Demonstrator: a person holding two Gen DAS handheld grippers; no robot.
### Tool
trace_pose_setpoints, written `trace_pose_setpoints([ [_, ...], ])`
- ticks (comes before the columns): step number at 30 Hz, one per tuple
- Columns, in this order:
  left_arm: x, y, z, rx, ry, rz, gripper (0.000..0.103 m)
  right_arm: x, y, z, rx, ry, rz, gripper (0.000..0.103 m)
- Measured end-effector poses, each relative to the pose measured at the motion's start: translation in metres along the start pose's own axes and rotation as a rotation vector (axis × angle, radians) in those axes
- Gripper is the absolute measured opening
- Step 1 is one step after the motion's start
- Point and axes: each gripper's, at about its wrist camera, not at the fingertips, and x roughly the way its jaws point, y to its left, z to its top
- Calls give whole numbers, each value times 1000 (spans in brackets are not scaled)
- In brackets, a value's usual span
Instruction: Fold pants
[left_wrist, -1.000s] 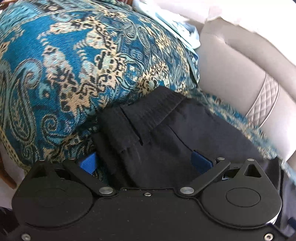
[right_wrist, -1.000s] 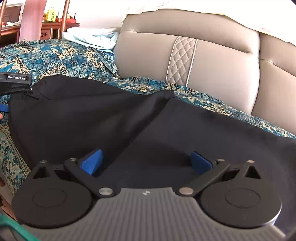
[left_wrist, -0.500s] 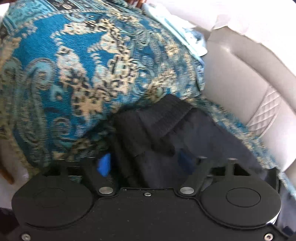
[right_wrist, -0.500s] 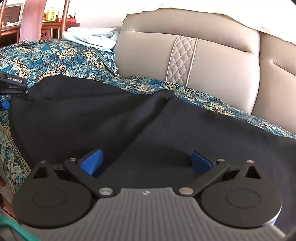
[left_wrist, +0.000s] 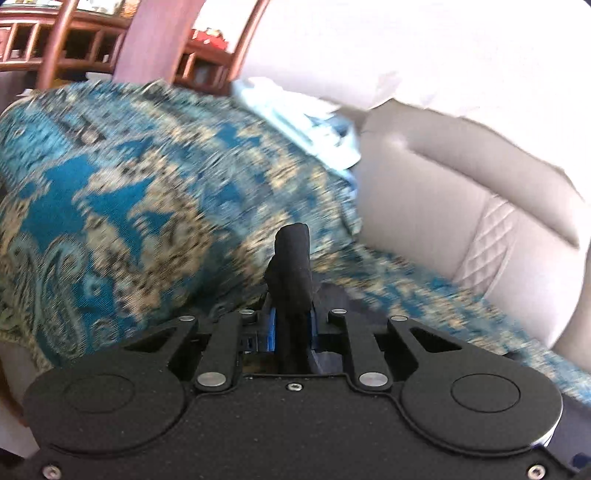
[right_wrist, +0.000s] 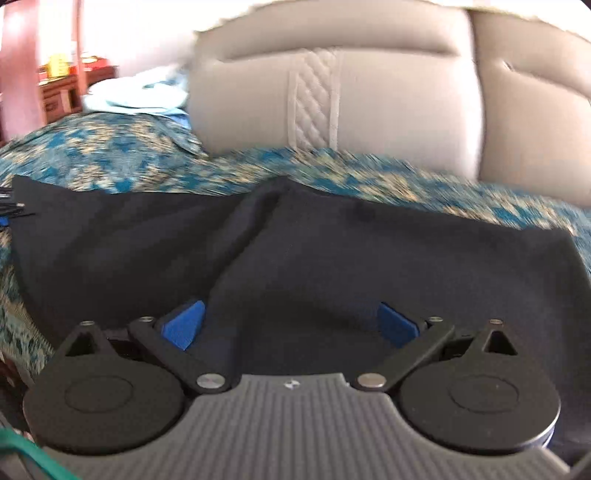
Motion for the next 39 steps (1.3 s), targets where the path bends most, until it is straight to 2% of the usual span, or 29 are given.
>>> trace_pose_setpoints([
  [3, -12, -21, 9, -10, -13, -56, 15, 6, -24, 17, 79, 111, 20, 103],
  [6, -25, -50, 14, 12, -28, -131, 15, 7, -48, 32, 148, 159, 4, 103],
  [9, -38, -86, 13, 53, -31, -225, 15, 6, -85, 41, 286, 185, 19, 103],
  [14, -62, -152, -1, 139, -16, -390, 15, -7, -148, 32, 560, 135, 94, 103],
  [20, -81, -235, -54, 301, 42, -559, 15, -27, -196, 24, 705, 55, 104, 103],
  [25, -83, -291, -121, 481, 187, -650, 16, -44, -215, 11, 726, 23, 94, 103],
  [29, -86, -317, -167, 586, 318, -715, 18, -53, -220, 5, 684, 15, 82, 103],
  [32, -94, -323, -187, 632, 368, -774, 34, -58, -223, 1, 652, 29, 79, 103],
  [34, -104, -323, -192, 645, 378, -827, 50, -60, -223, -1, 633, 41, 74, 103],
  [36, -113, -319, -192, 652, 378, -876, 59, -59, -220, -4, 607, 57, 70, 103],
  [39, -122, -308, -184, 658, 367, -878, 61, -63, -213, -8, 541, 72, 46, 103],
])
